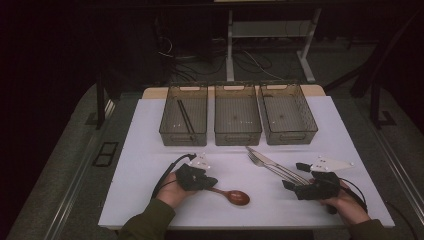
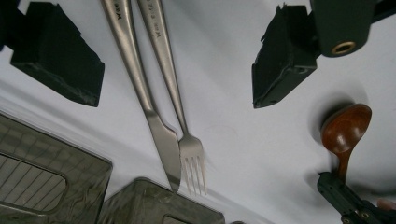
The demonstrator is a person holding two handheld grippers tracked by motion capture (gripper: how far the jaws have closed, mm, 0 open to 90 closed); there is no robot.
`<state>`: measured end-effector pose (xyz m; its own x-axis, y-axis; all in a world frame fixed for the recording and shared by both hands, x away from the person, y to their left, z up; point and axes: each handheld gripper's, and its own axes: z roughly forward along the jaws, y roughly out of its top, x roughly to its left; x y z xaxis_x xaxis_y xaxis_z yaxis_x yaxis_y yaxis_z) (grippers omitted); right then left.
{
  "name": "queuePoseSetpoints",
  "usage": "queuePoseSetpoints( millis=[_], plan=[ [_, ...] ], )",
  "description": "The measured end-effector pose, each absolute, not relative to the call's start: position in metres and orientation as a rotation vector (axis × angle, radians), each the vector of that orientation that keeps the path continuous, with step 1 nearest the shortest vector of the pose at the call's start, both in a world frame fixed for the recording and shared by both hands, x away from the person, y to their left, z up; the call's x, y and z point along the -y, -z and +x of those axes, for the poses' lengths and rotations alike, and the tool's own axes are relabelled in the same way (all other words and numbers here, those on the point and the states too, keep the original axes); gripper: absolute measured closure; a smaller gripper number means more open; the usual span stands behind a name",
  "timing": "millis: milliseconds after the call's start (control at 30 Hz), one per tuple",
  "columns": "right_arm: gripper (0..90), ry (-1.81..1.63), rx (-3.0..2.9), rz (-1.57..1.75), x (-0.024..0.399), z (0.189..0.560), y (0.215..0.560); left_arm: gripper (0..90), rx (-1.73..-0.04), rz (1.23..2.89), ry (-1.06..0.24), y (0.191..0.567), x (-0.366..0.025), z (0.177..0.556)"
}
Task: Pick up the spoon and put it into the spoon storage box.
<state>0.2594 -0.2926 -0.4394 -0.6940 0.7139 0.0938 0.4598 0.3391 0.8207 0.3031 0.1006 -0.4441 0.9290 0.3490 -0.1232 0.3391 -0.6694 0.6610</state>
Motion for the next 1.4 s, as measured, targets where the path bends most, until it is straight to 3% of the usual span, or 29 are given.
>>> queuePoseSetpoints(
  millis=[533, 867, 1400],
  plan=[
    [16.3, -1.283, -2.324, 1.051, 0.292, 0.259, 0.440, 87.9, -0.510, 2.301, -0.004, 0.440, -0.117, 0.287],
    [16.4, -1.280, -2.332, 1.045, 0.291, 0.260, 0.440, 69.7, -0.477, 2.196, -0.014, 0.429, -0.105, 0.287],
    [16.3, -1.271, -2.342, 1.042, 0.290, 0.260, 0.441, 45.0, -0.418, 2.173, 0.063, 0.434, -0.059, 0.283]
  ],
)
